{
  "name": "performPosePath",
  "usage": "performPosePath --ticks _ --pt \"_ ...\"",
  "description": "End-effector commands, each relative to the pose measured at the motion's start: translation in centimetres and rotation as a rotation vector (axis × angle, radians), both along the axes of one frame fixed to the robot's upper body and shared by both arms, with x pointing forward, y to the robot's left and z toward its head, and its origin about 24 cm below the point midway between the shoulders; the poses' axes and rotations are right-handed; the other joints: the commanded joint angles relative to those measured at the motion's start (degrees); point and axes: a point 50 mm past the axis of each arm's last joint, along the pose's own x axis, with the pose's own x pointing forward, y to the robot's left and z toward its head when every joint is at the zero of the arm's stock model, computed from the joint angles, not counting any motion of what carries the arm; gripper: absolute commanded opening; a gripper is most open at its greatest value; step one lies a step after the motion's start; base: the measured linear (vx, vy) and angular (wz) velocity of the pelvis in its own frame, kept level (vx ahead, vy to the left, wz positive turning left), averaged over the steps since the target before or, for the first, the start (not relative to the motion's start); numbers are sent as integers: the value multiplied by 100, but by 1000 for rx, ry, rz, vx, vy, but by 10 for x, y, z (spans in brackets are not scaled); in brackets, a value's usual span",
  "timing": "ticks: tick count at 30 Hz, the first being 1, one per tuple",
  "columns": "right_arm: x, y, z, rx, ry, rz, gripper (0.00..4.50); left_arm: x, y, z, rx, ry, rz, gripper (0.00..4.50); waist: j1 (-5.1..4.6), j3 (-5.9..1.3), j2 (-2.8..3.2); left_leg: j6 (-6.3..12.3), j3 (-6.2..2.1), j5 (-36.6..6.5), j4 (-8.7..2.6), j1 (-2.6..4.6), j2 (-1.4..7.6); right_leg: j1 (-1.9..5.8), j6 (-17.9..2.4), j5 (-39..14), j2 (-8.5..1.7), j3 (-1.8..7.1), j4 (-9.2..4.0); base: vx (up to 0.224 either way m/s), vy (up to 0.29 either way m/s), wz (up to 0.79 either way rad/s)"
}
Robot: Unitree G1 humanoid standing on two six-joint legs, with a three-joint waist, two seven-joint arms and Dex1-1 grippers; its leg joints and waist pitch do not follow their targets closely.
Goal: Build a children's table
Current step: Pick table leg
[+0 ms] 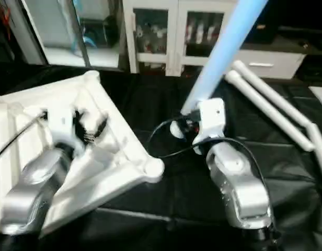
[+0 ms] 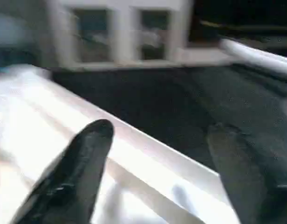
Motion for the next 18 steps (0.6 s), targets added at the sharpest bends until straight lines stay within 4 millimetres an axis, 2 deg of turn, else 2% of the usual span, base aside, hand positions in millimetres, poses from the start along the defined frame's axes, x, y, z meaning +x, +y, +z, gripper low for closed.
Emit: performPosePath --ticks 1,2,3,4,5,6,7,8,9,10,11,12,13,14,15,17,18 --pt "1 -9 3 15 3 16 185 -8 -15 7 -38 -6 -168 397 7 -463 -46 798 -434 5373 -227 579 639 -179 -47 1869 -355 191 -317 16 72 -6" --pt "1 -10 4 18 1 31 185 -11 -15 6 -31 7 -205 397 50 -381 -105 559 -118 3451 -302 247 382 13 -373 2062 -454 164 -401 0 0 0" --pt "1 -11 5 22 1 49 185 -14 -15 5 -11 13 -247 411 112 -380 -131 366 2 1729 -407 115 400 155 -611 2101 -546 181 -408 0 0 0" --pt "0 -13 7 22 0 83 185 -16 -14 3 -1 42 -294 426 136 -332 -105 172 34 330 -508 144 485 148 -886 1471 -549 170 -468 0 0 0" --pt "0 -14 9 19 2 114 185 -18 -13 1 12 65 -340 426 120 -298 -106 73 51 -187 -571 157 516 146 -1000 1085 -514 162 -484 -73 -3 2" --pt "1 -16 12 15 3 158 185 -22 -12 -2 25 134 -406 432 79 -244 -94 -96 58 -986 -674 204 566 116 -1159 308 -449 143 -510 -87 -2 2" --pt "1 -17 12 12 3 171 185 -22 -12 -3 37 150 -424 439 54 -224 -102 -164 72 -1345 -703 235 564 89 -1205 -59 -432 145 -533 -87 -2 2" --pt "1 -17 14 3 4 198 185 -22 -12 -6 66 174 -457 439 40 -186 -93 -309 104 -1922 -740 288 583 27 -1218 -816 -442 159 -593 -87 -1 4" --pt "0 -17 14 -8 8 221 185 -23 -12 -8 82 200 -475 439 -7 -99 -217 -465 144 -2472 -791 301 591 -17 -1111 -1721 -456 165 -686 -100 5 1" --pt "0 -17 13 -23 14 244 185 -24 -11 -13 103 251 -498 439 4 -75 -184 -659 131 -2899 -758 391 584 -67 -919 -2684 -550 172 -786 -100 5 1" --pt "-1 -17 13 -30 17 255 185 -25 -11 -17 120 283 -511 439 -2 -65 -211 -710 134 -3016 -758 429 587 -108 -827 -2977 -562 177 -828 -105 6 -2" --pt "-1 -17 13 -39 24 268 185 -26 -10 -22 151 329 -539 439 -6 -88 -185 -775 108 -3010 -785 426 599 -83 -716 -3042 -576 183 -843 -80 11 -7" --pt "-2 -17 12 -48 30 281 185 -29 -9 -30 195 387 -555 439 -31 -105 -176 -821 88 -2918 -874 364 613 -18 -665 -2661 -524 143 -815 -105 35 -17" --pt "-3 -17 12 -50 31 284 185 -30 -8 -32 207 403 -549 439 -49 -124 -170 -873 75 -2886 -940 317 617 12 -648 -2154 -469 115 -748 -58 35 -17" --pt "-3 -17 12 -53 32 289 185 -29 -6 -34 232 407 -538 439 -70 -118 -187 -877 80 -2890 -958 308 620 4 -665 -1973 -457 115 -736 -47 50 -18" --pt "-3 -17 12 -50 36 299 185 -22 -4 -40 281 408 -486 439 -96 -121 -178 -871 89 -2927 -959 330 619 -11 -745 -1740 -472 120 -736 0 0 0" --pt "-3 -17 13 -48 37 304 185 -21 -4 -41 294 406 -471 421 -101 -129 -188 -844 99 -2894 -950 336 620 -4 -794 -1684 -494 126 -749 0 0 0"
